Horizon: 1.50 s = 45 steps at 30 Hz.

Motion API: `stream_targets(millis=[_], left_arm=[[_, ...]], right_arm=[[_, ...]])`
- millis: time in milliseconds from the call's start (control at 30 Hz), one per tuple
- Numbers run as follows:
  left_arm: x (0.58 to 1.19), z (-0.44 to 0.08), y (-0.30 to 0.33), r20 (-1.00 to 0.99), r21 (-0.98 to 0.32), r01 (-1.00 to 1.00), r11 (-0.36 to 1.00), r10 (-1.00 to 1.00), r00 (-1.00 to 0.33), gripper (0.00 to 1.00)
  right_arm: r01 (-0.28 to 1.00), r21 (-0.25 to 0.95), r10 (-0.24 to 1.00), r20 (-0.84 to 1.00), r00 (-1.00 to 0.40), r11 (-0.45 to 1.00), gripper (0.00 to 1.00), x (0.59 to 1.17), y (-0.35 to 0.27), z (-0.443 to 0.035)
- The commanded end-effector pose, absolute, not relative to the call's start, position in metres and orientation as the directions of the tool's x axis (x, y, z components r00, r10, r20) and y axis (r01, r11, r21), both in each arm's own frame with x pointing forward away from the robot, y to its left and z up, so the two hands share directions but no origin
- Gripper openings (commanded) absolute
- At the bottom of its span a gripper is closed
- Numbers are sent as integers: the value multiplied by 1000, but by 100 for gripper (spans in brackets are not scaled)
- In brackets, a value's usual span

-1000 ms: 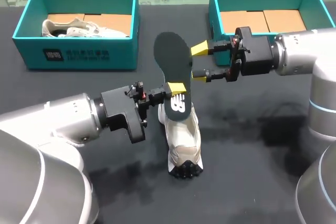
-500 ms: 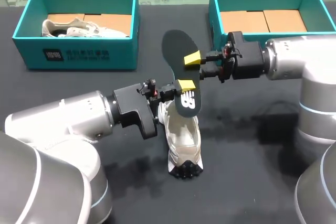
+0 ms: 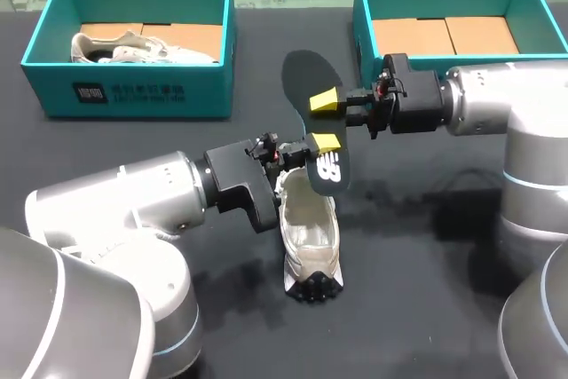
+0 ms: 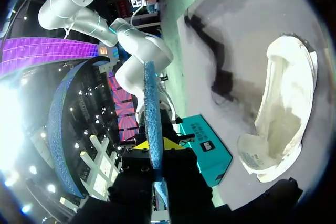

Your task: Take the shoe out of the shoebox, open the shoe tongue, remove and reinsert the insole, then place the shoe into the shoebox

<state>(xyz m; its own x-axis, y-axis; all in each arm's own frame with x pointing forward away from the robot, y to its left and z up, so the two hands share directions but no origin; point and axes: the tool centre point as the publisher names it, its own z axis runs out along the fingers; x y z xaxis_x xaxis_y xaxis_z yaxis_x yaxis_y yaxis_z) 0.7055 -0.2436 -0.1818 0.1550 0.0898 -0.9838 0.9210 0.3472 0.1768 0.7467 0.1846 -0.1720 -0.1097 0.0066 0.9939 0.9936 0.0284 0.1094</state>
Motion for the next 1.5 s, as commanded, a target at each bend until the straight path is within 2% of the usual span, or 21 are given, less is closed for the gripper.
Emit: stream_targets(millis=[33, 267, 367, 433, 567, 633, 767, 833, 867, 1100, 1133, 1167, 1200, 1500], left_arm=[[706, -182, -251, -983, 182, 914, 364, 102, 155, 0], [707, -184, -251, -980, 196, 909, 367, 112, 166, 0], [707, -184, -252, -979, 198, 909, 366, 113, 168, 0], [707, -185, -252, -979, 200, 909, 366, 112, 170, 0], [707, -185, -251, -979, 201, 909, 365, 113, 172, 0], [707, -186, -250, -979, 202, 909, 365, 114, 172, 0], [707, -187, -249, -979, 200, 910, 364, 113, 170, 0], [706, -187, -248, -979, 201, 910, 363, 113, 171, 0], [706, -187, -248, -979, 201, 910, 363, 113, 171, 0], [702, -188, -246, -981, 191, 916, 353, 113, 161, 0], [701, -187, -244, -981, 188, 918, 350, 113, 158, 21], [700, -185, -241, -983, 179, 920, 348, 111, 149, 66], [698, -183, -237, -984, 172, 923, 343, 108, 143, 100], [699, -160, -182, -985, 123, 945, 302, 151, 80, 100]], right_arm=[[994, 104, 6, 995, -104, 20, 30, 745, 183, -173], [998, 69, 7, 998, -69, 6, 20, 744, 181, -173], [999, 53, 8, 999, -53, -2, 12, 743, 179, -174], [999, 44, 7, 999, -44, -6, 17, 743, 177, -174], [999, 35, 8, 999, -35, -13, 20, 742, 174, -173], [999, 31, 8, 999, -31, -14, 24, 742, 173, -173], [1000, 26, 11, 1000, -26, -11, 22, 743, 172, -173], [1000, 24, 11, 1000, -24, -11, 16, 743, 172, -173], [1000, 23, 12, 1000, -23, -13, 0, 743, 172, -173], [1000, 16, 12, 1000, -16, -9, 0, 744, 171, -174], [1000, 16, 11, 1000, -15, -9, 0, 744, 171, -175], [1000, 14, 10, 1000, -13, -8, 0, 744, 171, -175], [1000, 12, 9, 1000, -12, -8, 0, 744, 171, -176], [1000, -5, 5, 1000, 5, -14, 0, 738, 171, -185]])
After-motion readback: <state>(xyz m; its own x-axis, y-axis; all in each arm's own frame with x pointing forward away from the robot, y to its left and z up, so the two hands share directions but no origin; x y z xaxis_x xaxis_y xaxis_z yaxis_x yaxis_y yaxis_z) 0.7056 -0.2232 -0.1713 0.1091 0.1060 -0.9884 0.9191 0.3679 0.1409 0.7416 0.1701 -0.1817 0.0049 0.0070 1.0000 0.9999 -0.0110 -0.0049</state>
